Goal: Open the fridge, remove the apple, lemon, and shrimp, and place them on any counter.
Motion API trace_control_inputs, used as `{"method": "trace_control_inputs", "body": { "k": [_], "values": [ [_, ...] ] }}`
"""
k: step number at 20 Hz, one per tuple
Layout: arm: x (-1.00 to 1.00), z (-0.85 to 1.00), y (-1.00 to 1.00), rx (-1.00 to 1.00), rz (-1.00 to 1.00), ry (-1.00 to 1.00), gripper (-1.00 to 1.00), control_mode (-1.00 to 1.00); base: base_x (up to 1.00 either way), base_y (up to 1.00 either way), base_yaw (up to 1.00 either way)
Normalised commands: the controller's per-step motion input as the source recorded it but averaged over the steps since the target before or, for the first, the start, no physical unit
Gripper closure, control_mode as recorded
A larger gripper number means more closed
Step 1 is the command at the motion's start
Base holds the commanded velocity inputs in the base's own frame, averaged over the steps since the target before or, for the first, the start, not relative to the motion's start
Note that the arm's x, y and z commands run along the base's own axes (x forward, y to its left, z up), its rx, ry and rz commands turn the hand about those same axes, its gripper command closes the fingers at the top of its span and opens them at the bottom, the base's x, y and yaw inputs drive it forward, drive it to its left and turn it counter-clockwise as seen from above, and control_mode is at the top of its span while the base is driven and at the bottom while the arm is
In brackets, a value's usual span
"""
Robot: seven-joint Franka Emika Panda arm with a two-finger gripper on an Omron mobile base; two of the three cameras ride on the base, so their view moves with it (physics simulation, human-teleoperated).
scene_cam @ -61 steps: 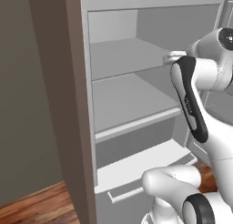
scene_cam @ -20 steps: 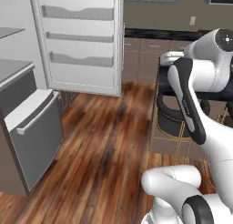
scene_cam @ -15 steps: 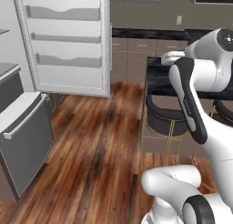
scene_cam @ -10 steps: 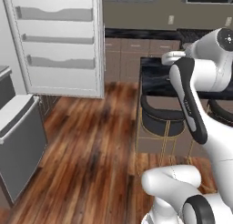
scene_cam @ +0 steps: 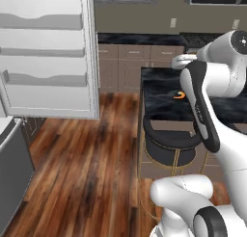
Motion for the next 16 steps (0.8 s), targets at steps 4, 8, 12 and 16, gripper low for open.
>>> {"method": "trace_control_inputs", "body": {
  "k": [4, 8, 12, 16],
  "values": [
    [0.00, 0.00, 0.00, 0.00, 0.00, 0.00, 1.00, 1.00, 0.70, -0.52, -0.09],
    [0.00, 0.00, 0.00, 0.00, 0.00, 0.00, 1.00, 1.00, 0.65, -0.49, -0.08],
    [0.00, 0.00, 0.00, 0.00, 0.00, 0.00, 1.00, 1.00, 0.53, -0.42, -0.11],
    [0.00, 0.00, 0.00, 0.00, 0.00, 0.00, 1.00, 1.00, 0.45, -0.32, -0.12]
  ]
}}
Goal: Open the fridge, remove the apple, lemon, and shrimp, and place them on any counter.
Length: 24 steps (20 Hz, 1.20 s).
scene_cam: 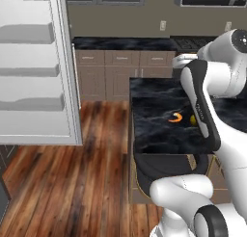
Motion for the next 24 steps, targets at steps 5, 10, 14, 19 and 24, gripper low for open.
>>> {"method": "trace_control_inputs", "body": {
  "k": [5, 10, 14, 19, 24],
  "values": [
    [0.00, 0.00, 0.00, 0.00, 0.00, 0.00, 1.00, 1.00, 0.49, -0.15, -0.13],
    [0.00, 0.00, 0.00, 0.00, 0.00, 0.00, 1.00, 1.00, 0.37, -0.04, -0.10],
    [0.14, -0.08, -0.06, 0.00, -0.04, 0.05, 1.00, -1.00, 0.13, -0.05, -0.04],
    [0.24, -0.30, -0.07, 0.00, -0.08, 0.04, 1.00, -1.00, 0.00, 0.00, 0.00],
    [0.29, -0.42, -0.07, 0.01, -0.04, 0.05, 1.00, -1.00, 0.00, 0.00, 0.00]
  ]
}}
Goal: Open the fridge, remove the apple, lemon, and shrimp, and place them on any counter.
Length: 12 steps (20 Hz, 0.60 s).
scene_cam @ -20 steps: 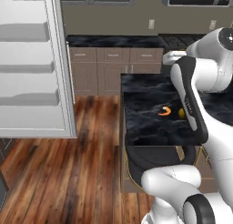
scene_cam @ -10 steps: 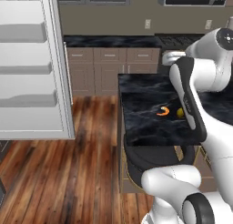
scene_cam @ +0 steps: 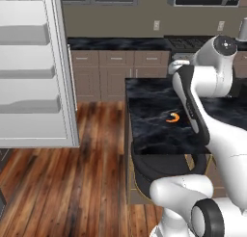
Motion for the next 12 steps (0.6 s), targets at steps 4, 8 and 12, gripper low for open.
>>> {"method": "trace_control_inputs", "body": {
  "k": [4, 8, 12],
  "values": [
    [0.40, -0.43, -0.20, 0.03, 0.00, 0.04, 1.00, -1.00, 0.00, 0.00, 0.00],
    [0.42, -0.41, -0.26, 0.05, 0.00, 0.06, 1.00, -1.00, 0.00, 0.00, 0.00],
    [0.44, -0.52, -0.26, 0.06, 0.00, 0.02, 1.00, -1.00, 0.00, 0.00, 0.00]
  ]
}}
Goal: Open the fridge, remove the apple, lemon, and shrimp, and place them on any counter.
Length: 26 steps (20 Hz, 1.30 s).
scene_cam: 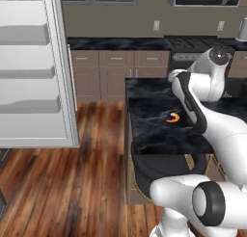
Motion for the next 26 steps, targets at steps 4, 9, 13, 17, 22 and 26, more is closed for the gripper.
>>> {"method": "trace_control_inputs", "body": {
  "k": [4, 9, 13, 17, 22, 26],
  "values": [
    [0.48, -0.53, -0.29, 0.07, 0.00, 0.03, 1.00, -1.00, 0.00, 0.00, 0.00],
    [0.51, -0.47, -0.25, 0.06, 0.00, 0.05, 1.00, -1.00, 0.00, 0.00, 0.00],
    [0.44, -0.40, -0.20, 0.03, 0.00, 0.06, 1.00, -1.00, 0.00, 0.00, 0.00],
    [0.35, -0.51, -0.12, 0.00, 0.00, 0.04, 1.00, -1.00, 0.00, 0.00, 0.00],
    [0.30, -0.64, 0.00, -0.01, 0.00, 0.01, 1.00, -1.00, 0.00, 0.00, 0.00],
    [0.23, -0.66, 0.00, -0.02, 0.00, 0.00, 1.00, -1.00, 0.00, 0.00, 0.00]
  ]
}}
